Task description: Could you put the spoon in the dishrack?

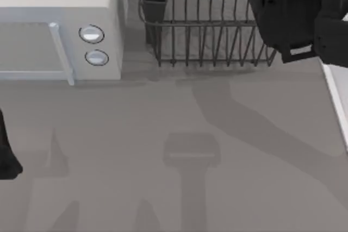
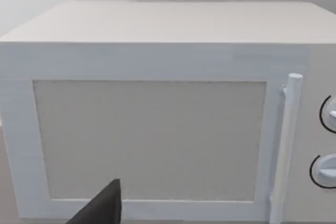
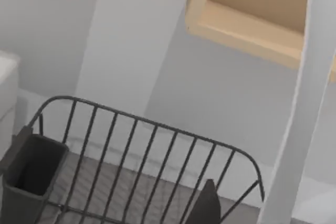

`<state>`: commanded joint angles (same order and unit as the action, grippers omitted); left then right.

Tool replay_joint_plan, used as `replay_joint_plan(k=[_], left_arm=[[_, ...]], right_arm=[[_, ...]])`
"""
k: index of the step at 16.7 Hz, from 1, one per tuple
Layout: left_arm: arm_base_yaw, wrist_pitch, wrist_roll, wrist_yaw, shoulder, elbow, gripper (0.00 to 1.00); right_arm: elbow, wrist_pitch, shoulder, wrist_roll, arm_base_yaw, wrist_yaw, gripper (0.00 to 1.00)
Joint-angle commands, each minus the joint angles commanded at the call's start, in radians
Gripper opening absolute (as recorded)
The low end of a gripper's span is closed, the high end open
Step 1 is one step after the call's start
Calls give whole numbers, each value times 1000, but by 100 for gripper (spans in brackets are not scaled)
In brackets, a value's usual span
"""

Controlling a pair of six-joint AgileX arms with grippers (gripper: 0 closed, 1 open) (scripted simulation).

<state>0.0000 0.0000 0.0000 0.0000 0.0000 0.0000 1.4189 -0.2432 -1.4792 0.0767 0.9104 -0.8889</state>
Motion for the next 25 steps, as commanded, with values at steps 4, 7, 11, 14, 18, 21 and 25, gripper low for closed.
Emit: replay_joint_plan(k=[4, 7, 11, 14, 18, 21, 25], left_arm=[[0, 0, 0, 0, 0, 0, 100], [0, 0, 0, 0, 0, 0, 100], [0, 0, 0, 0, 0, 0, 100], [0, 0, 0, 0, 0, 0, 100], [0, 0, 0, 0, 0, 0, 100], [0, 0, 0, 0, 0, 0, 100], [0, 0, 0, 0, 0, 0, 100]], right_arm=[[14, 187, 29, -93, 110, -144, 0], [19, 220, 38, -108, 127, -172, 0], [17, 220, 32, -109, 121, -168, 0], [12, 287, -34, -107, 78, -135, 0], [-12, 520, -234, -104, -39, -22, 0], [-42, 747, -399, -101, -147, 89, 0], [-80, 921, -545, -96, -260, 205, 0]])
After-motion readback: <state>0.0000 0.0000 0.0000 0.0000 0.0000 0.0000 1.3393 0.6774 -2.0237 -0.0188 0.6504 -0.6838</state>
